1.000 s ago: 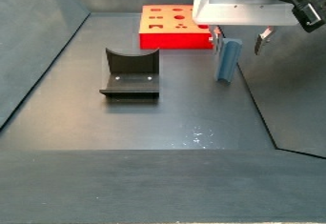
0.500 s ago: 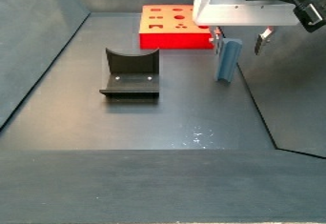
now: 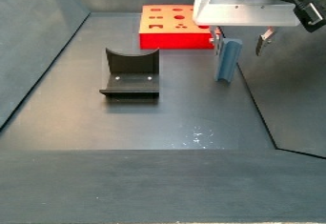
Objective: Pick up the arch object. Move up. Move to above the board. Insert the arch object.
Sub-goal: Pick up the arch object.
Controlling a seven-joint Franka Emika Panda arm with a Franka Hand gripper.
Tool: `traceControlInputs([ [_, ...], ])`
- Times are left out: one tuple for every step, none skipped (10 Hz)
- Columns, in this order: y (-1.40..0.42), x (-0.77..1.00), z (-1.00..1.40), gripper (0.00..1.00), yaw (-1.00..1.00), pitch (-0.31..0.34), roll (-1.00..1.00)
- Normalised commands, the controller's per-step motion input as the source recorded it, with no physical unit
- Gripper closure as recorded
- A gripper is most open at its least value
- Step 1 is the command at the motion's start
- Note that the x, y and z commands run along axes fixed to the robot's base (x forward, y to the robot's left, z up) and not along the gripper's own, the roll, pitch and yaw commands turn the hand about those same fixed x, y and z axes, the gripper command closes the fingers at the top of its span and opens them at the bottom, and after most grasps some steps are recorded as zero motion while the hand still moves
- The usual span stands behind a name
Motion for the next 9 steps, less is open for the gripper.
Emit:
traceControlInputs([
  [0.0,0.0,0.0,0.0,0.0,-0.009,0.0],
  [0.0,0.0,0.0,0.0,0.0,0.0,0.0],
  [0.0,0.0,0.0,1.0,0.0,0.0,0.0],
  [0.0,0.0,0.0,1.0,0.0,0.0,0.0],
  [0.0,0.0,0.0,1.0,0.0,0.0,0.0],
  [0.0,0.0,0.0,1.0,0.0,0.0,0.0],
  [0.0,0.0,0.0,1.0,0.0,0.0,0.0],
  [0.0,0.0,0.0,1.0,0.0,0.0,0.0],
  [0.0,0.0,0.0,1.0,0.0,0.0,0.0],
])
